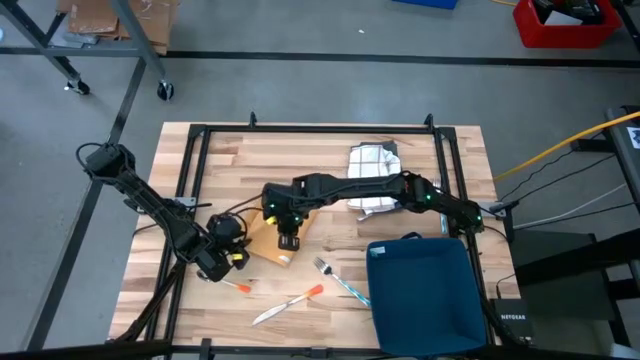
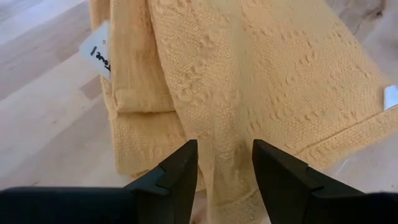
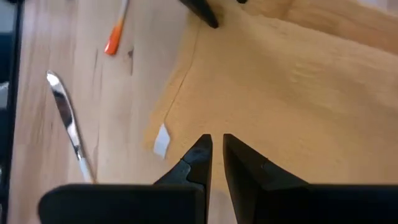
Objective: Fold towel
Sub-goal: Stack the orange towel on top of the white towel
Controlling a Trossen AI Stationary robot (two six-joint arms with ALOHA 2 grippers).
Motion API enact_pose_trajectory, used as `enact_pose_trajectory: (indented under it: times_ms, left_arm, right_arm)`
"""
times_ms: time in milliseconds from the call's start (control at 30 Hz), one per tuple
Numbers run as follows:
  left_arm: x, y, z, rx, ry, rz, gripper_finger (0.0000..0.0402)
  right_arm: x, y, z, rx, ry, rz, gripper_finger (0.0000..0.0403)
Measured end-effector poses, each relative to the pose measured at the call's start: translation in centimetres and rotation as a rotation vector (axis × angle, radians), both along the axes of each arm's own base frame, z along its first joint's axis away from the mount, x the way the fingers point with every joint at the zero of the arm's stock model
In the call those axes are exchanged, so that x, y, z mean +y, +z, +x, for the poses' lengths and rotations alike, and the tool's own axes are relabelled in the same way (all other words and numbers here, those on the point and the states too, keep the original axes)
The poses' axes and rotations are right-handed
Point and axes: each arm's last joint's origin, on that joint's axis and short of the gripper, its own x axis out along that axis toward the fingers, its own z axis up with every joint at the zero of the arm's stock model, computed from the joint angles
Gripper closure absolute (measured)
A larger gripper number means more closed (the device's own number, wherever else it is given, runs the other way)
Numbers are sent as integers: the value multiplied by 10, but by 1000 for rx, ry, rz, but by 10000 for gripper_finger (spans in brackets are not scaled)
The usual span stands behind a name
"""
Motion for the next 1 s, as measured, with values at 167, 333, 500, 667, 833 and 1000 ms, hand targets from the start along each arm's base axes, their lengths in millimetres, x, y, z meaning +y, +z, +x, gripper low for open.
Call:
enact_pose_trajectory:
  times_ms: [167, 333, 500, 667, 833, 1000]
  left_arm:
    - [2, 1, 1, -29, 23, 35, 257]
    - [9, 1, 6, -26, 59, 49, 257]
    - [17, 1, 10, -19, 95, 63, 257]
    - [24, 5, 13, -21, 106, 73, 257]
    - [32, 24, 9, -68, 54, 80, 257]
    - [46, 50, 0, -121, -48, 145, 257]
  right_arm:
    - [-2, -2, 0, 34, -133, 24, 359]
    - [-4, -8, -6, 124, -189, 0, 359]
    - [-4, -11, -15, 222, -180, 21, 359]
    - [-3, -10, -16, 245, -156, 75, 359]
    - [-5, -2, -16, 203, -107, 126, 359]
    - [-18, 12, -21, 185, -124, 140, 359]
